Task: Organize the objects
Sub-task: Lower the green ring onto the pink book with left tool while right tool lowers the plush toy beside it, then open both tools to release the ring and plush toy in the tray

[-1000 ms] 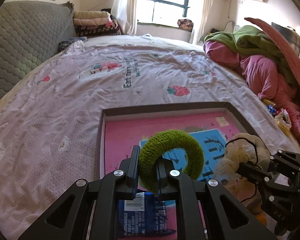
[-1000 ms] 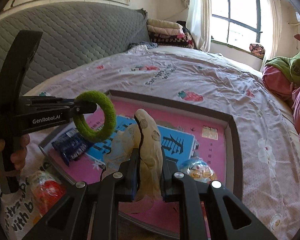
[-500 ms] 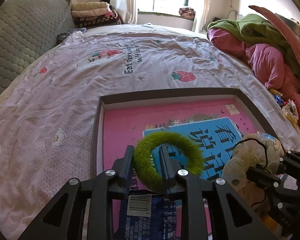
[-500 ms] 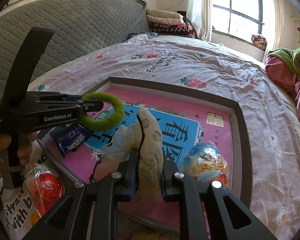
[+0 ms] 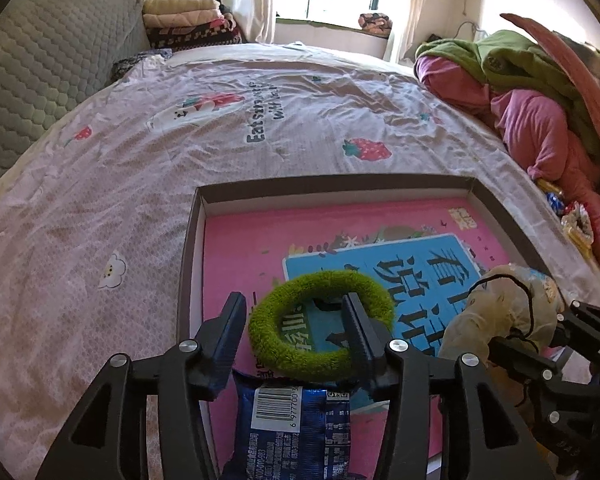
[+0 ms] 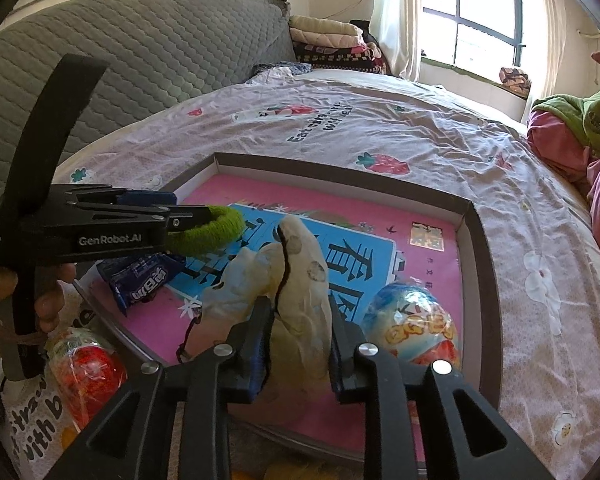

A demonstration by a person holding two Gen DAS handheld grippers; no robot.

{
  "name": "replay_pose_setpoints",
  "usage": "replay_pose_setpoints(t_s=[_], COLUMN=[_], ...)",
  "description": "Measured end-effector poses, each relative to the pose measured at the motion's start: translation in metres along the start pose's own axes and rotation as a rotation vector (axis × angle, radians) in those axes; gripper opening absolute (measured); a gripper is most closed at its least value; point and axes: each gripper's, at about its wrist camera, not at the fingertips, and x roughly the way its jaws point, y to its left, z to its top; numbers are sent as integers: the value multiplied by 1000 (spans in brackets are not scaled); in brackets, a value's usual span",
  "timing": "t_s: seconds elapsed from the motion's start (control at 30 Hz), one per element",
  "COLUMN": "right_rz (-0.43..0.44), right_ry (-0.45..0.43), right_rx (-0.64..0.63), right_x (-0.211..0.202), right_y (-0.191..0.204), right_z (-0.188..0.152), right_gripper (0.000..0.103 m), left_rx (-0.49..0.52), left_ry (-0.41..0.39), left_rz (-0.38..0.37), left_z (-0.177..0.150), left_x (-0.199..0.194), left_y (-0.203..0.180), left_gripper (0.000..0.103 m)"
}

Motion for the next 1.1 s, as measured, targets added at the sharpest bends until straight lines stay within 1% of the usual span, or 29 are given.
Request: replay_pose_setpoints(t_s=[0.03,0.1,0.13,0.23,0.4,0.47,0.53,0.67,0.8,0.9,1.1], right_rz=[-8,-51,-61,-51,-50,-49,-45,-40,-37,-26,-4], right_ry=[-2,-15,-19,-24,-30,-39,-40,-41,-46,-55,-81], right_rx=[-2,-18,-21,-2,-3,-2,-3,0,4,12,27], right_x=[-1,-3,-4,-5,-8,-10,-11,-12,-15,-20,-31], right_y=[0,-1,-1,-4,-5,-6,-6,-6,-6,-7,-10], right_z=[0,2,2,3,4,5,6,6,7,9,15], right_gripper=[27,30,32,34,34,34,34,34,34,34,34], left_rx=[-8,-26,-32,-39,-35,-36,-39,-33,-34,-49,-64], left_ry=[-5,-9,-8,-5,-8,-4,-1,-10,-20,-27,-65], left_rz=[0,-2,-5,-1,3,3,2,8,11,10,3], left_z=[1,2,2,2,2,3,3,4,5,3,0], left_x=[-1,-1,-1,-1,-1,-2,-4,-13,-24,-33,-60], left_y=[1,5,7,8,8,8,7,4,2,4,2], left_gripper=[53,56,56,56,56,58,63,64,69,71,72])
